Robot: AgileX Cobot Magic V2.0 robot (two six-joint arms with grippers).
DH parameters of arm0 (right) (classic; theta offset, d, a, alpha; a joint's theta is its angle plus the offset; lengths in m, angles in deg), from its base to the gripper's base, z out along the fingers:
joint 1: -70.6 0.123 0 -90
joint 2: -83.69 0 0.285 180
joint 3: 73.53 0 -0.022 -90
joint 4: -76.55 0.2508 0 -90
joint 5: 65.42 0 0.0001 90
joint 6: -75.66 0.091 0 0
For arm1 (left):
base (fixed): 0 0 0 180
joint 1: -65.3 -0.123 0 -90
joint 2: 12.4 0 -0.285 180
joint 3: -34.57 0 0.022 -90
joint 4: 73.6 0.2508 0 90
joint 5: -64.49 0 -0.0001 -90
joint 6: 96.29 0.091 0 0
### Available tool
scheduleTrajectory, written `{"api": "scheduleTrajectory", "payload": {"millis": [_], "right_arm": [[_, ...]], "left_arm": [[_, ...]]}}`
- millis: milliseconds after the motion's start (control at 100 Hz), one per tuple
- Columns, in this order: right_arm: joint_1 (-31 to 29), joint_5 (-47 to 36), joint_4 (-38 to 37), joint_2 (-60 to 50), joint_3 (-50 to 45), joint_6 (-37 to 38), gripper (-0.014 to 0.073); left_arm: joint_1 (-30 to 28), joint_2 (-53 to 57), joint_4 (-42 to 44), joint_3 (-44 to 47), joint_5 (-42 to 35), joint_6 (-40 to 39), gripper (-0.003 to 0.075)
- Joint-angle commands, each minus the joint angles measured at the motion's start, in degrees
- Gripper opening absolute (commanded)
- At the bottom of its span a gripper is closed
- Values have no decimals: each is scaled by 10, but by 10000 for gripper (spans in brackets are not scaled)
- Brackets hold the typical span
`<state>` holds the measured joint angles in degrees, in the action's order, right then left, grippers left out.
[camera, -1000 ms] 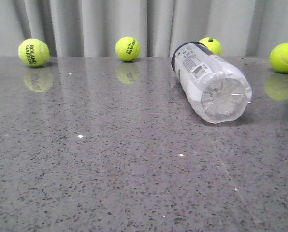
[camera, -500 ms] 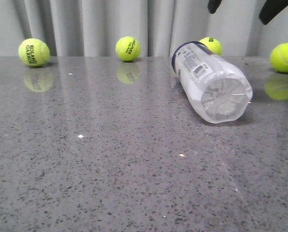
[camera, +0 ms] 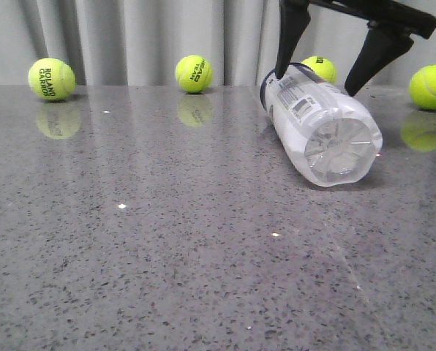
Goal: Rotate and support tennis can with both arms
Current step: 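Grasp the can's middle with the right gripper and lift it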
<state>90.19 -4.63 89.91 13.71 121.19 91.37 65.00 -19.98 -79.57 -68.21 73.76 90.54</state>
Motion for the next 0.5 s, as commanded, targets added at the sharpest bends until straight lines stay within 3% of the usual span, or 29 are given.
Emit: {"api": "scheduleTrajectory", "payload": {"millis": [0, 490], "right_arm": [[2, -18, 15, -14, 19, 1, 612], [2, -30, 16, 15, 19, 1, 612]], "left_arm": [[3, 20, -2, 26, -44, -5, -20], [3, 20, -2, 26, -44, -5, -20]]}}
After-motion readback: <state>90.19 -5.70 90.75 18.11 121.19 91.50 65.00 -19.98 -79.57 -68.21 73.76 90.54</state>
